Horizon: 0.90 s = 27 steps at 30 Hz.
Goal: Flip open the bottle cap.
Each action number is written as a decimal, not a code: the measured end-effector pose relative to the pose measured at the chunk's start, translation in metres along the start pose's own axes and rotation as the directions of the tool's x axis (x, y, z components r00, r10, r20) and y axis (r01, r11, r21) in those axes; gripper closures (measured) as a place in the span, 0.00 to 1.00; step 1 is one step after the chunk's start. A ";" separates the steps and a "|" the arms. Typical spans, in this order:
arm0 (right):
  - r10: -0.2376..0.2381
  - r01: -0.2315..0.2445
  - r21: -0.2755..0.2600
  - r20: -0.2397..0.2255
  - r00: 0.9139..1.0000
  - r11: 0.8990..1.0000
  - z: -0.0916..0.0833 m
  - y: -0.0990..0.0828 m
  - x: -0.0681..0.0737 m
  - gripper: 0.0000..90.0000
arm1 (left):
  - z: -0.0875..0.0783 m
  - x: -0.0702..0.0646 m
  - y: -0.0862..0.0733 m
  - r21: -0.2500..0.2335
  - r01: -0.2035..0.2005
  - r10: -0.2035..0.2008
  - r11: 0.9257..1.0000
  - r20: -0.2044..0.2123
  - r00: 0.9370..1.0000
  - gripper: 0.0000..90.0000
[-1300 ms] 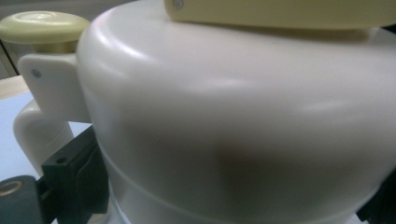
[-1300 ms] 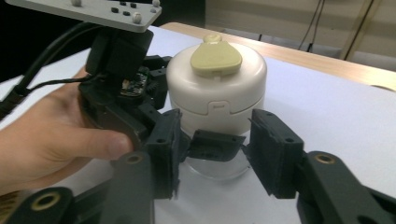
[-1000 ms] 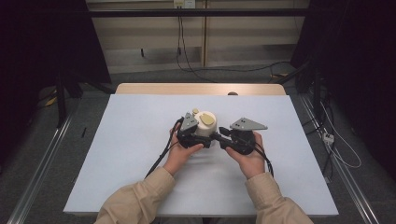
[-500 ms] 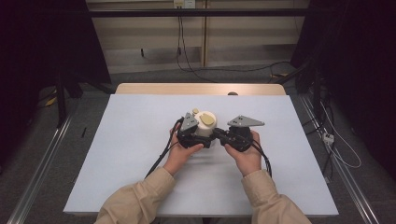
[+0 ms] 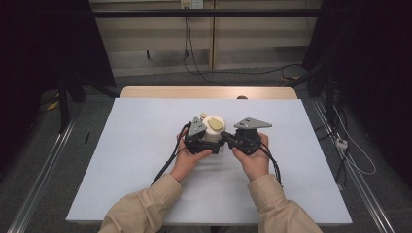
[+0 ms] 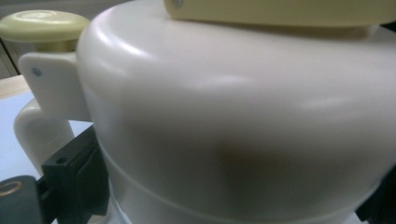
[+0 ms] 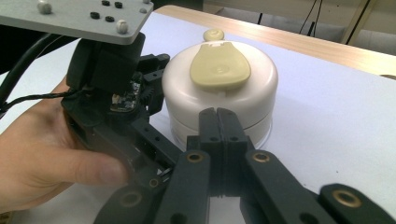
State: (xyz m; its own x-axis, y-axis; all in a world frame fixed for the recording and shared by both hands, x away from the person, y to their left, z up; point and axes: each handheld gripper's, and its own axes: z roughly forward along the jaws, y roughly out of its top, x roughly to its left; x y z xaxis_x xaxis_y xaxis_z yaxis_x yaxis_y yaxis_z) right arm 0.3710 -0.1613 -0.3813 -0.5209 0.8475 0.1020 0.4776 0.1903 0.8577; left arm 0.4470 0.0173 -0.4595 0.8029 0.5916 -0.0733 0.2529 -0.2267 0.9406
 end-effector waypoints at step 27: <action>-0.012 0.012 0.007 0.018 1.000 1.000 0.005 0.012 0.001 1.00 | 0.000 0.000 0.000 0.002 -0.001 0.001 1.000 -0.001 1.000 0.05</action>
State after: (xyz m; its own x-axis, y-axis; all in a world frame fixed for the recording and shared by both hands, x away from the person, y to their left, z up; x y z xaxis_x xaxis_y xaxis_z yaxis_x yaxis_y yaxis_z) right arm 0.3801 -0.1557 -0.3738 -0.5139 0.8539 0.0822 0.4764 0.2043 0.8551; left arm 0.4469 0.0174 -0.4595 0.8025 0.5922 -0.0720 0.2534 -0.2291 0.9398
